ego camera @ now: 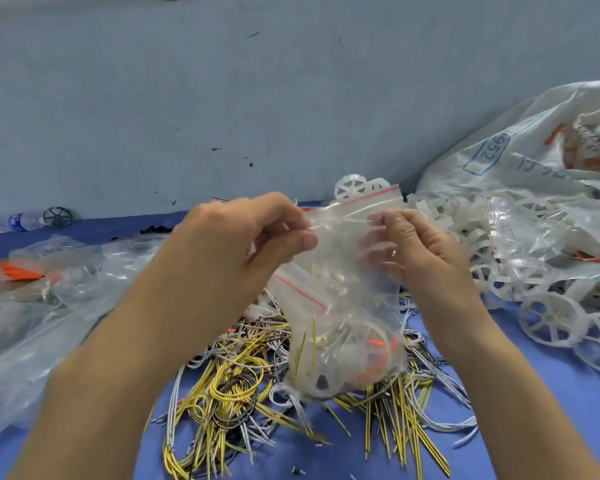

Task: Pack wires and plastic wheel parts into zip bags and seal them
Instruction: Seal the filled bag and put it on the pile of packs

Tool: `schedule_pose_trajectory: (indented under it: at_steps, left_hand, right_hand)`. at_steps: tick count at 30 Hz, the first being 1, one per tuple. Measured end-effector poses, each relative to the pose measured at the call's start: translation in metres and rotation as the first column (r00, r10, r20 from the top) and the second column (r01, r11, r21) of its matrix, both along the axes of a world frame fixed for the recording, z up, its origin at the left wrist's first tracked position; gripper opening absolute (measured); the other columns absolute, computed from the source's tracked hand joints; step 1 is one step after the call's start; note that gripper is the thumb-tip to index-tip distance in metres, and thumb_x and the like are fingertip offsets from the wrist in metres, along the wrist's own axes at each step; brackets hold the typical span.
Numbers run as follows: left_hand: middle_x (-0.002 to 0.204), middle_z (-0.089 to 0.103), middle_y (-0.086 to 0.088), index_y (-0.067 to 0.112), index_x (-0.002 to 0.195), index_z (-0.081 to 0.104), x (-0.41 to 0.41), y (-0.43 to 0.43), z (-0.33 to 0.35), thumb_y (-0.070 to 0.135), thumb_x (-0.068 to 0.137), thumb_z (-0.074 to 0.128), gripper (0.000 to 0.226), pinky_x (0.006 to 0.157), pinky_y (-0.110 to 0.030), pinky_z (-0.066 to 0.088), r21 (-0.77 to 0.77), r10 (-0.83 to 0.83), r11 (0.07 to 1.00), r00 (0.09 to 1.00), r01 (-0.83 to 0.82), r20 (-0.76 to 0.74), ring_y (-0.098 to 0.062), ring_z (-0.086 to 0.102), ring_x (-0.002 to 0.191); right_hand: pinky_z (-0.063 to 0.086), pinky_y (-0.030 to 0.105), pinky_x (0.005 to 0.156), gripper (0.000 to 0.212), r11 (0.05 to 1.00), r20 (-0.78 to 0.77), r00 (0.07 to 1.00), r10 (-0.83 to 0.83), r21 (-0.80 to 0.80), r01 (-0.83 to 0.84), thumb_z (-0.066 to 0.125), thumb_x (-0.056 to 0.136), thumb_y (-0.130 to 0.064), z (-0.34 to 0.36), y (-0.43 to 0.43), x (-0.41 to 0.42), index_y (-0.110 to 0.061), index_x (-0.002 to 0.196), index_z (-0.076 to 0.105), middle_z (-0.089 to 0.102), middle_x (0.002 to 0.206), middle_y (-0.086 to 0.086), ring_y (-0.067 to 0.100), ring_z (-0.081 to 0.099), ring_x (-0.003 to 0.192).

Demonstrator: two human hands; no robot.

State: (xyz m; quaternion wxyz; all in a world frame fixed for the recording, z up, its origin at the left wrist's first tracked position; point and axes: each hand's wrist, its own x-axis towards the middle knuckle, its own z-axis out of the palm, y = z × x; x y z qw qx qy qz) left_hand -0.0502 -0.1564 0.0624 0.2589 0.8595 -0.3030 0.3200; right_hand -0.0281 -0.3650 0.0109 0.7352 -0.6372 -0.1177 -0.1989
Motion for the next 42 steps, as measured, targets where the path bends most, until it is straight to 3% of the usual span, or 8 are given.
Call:
schedule_pose_trajectory:
  at_steps: [7,12,19,22,30,36,39,42]
  left_hand:
    - [0.077,0.066,0.012,0.036,0.093,0.065,-0.004,0.005,0.007,0.050,0.090,0.059,0.015,0.070,-0.014,0.044,-0.045,0.046,0.998,0.996,-0.042,0.079,-0.006,0.061,0.075]
    - [0.070,0.064,0.015,0.031,0.090,0.064,-0.001,0.006,0.003,0.047,0.091,0.060,0.016,0.065,-0.018,0.045,-0.044,0.034,0.998,0.999,-0.034,-0.005,-0.005,0.062,0.070]
    - [0.074,0.068,0.013,0.031,0.086,0.048,0.002,0.013,-0.001,0.053,0.088,0.031,0.028,0.053,-0.018,0.042,0.093,0.114,0.991,0.975,-0.098,-0.191,-0.002,0.054,0.053]
    - [0.078,0.071,0.014,0.032,0.086,0.046,0.004,0.016,-0.003,0.047,0.095,0.036,0.020,0.050,-0.016,0.042,0.116,0.116,0.989,0.958,-0.088,-0.263,-0.004,0.056,0.053]
    - [0.068,0.065,0.014,0.038,0.083,0.056,0.001,0.017,0.001,0.047,0.087,0.054,0.010,0.065,-0.008,0.043,0.010,0.024,1.000,0.989,-0.023,-0.148,-0.001,0.062,0.068]
    - [0.066,0.065,0.015,0.037,0.080,0.061,-0.001,0.024,0.006,0.050,0.082,0.055,0.014,0.061,-0.004,0.041,-0.005,0.059,0.998,0.983,-0.061,-0.173,0.005,0.060,0.066]
    - [0.065,0.062,0.017,0.035,0.079,0.062,0.002,0.028,0.007,0.052,0.083,0.058,0.017,0.057,-0.010,0.043,0.002,0.160,0.987,0.978,-0.161,-0.136,0.005,0.058,0.066]
    - [0.071,0.059,0.019,0.034,0.083,0.060,0.005,0.026,0.004,0.052,0.085,0.058,0.018,0.066,-0.033,0.049,0.046,0.286,0.958,0.954,-0.283,-0.087,0.000,0.057,0.071]
  right_hand:
    - [0.053,0.019,0.061,0.022,0.997,0.063,0.998,0.024,0.072,-0.028,0.054,0.099,-0.025,0.002,0.003,0.002,-0.014,0.088,0.070,0.067,0.071,-0.005,0.007,0.062,0.060]
    - [0.055,0.023,0.061,0.021,0.998,0.061,0.997,-0.048,0.041,0.046,0.056,0.096,-0.031,-0.002,0.008,0.003,-0.019,0.085,0.070,0.068,0.074,-0.003,0.011,0.064,0.060]
    - [0.054,0.025,0.061,0.021,0.999,0.057,0.997,-0.047,0.014,0.047,0.054,0.100,-0.025,-0.001,0.012,0.002,-0.015,0.089,0.069,0.070,0.076,-0.001,0.014,0.067,0.064]
    - [0.054,0.021,0.061,0.021,0.999,0.068,0.996,-0.049,-0.006,0.050,0.054,0.100,-0.023,-0.001,0.013,0.001,-0.012,0.091,0.069,0.069,0.074,-0.003,0.013,0.065,0.062]
    - [0.055,0.026,0.059,0.020,0.999,0.037,0.999,-0.026,0.028,0.025,0.057,0.096,-0.030,-0.003,0.010,0.001,-0.020,0.089,0.072,0.069,0.078,0.000,0.016,0.065,0.063]
    - [0.053,0.024,0.058,0.019,0.991,0.062,0.994,-0.086,0.103,0.080,0.068,0.084,-0.035,-0.003,0.012,0.001,-0.018,0.086,0.076,0.068,0.074,-0.003,0.014,0.060,0.063]
    - [0.050,0.019,0.058,0.017,0.988,0.098,0.985,-0.140,0.081,0.132,0.067,0.085,-0.033,-0.001,0.016,0.000,-0.018,0.087,0.075,0.069,0.072,-0.006,0.010,0.060,0.061]
    - [0.049,0.017,0.059,0.014,0.983,0.155,0.971,-0.184,0.036,0.180,0.066,0.092,-0.028,-0.001,0.022,-0.003,-0.017,0.091,0.074,0.070,0.073,-0.007,0.007,0.061,0.060]
